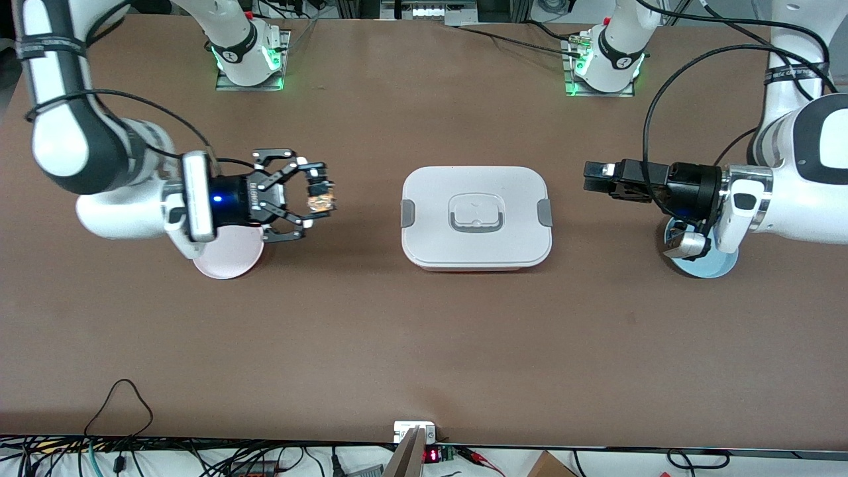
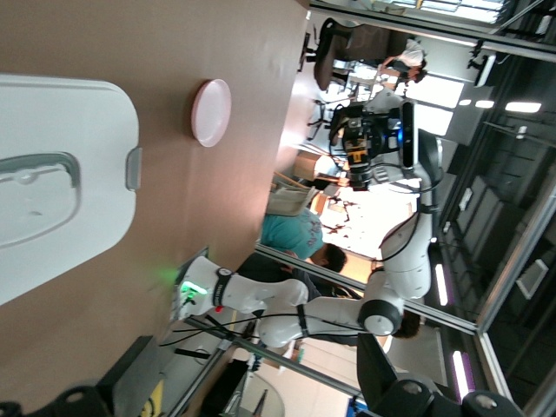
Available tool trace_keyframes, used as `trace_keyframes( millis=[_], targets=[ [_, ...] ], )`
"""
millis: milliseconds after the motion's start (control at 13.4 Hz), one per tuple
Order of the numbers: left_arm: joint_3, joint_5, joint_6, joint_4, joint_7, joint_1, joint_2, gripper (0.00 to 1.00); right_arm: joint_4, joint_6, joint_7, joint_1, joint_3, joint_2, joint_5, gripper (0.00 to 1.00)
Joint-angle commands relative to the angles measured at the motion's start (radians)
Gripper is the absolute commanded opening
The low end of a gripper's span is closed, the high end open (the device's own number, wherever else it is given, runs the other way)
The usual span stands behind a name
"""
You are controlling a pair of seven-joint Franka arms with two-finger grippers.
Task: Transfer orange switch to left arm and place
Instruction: 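Carry the switch over the box while the left gripper approaches it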
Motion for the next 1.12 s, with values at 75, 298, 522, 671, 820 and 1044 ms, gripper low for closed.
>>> trace_keyframes(
  millis=[75,298,522,671,820,1044],
  targets=[
    [0.007,-0.054,0.043,-0.055,0.007,-0.012,-0.017,1.0,0.025,0.167,-0.024,0.146,-0.005,0.02,0.201,0.0],
    [0.007,-0.138,0.154,-0.134,0.002,-0.07,-0.04,1.0,0.103,0.275,-0.008,0.232,-0.005,0.073,0.309,0.0],
    [0.005,-0.213,0.22,-0.147,0.002,-0.111,-0.042,1.0,0.18,0.396,0.009,0.291,-0.005,0.114,0.361,0.0],
    [0.007,-0.279,0.249,-0.148,-0.002,-0.124,-0.04,1.0,0.236,0.409,0.009,0.308,-0.006,0.158,0.355,0.0],
    [0.007,-0.323,0.283,-0.148,-0.004,-0.136,-0.037,1.0,0.256,0.456,-0.016,0.312,-0.012,0.172,0.294,0.0],
    [0.007,-0.349,0.346,-0.144,-0.044,-0.185,-0.037,1.0,0.278,0.498,-0.04,0.312,-0.011,0.185,0.19,0.0]
  ],
)
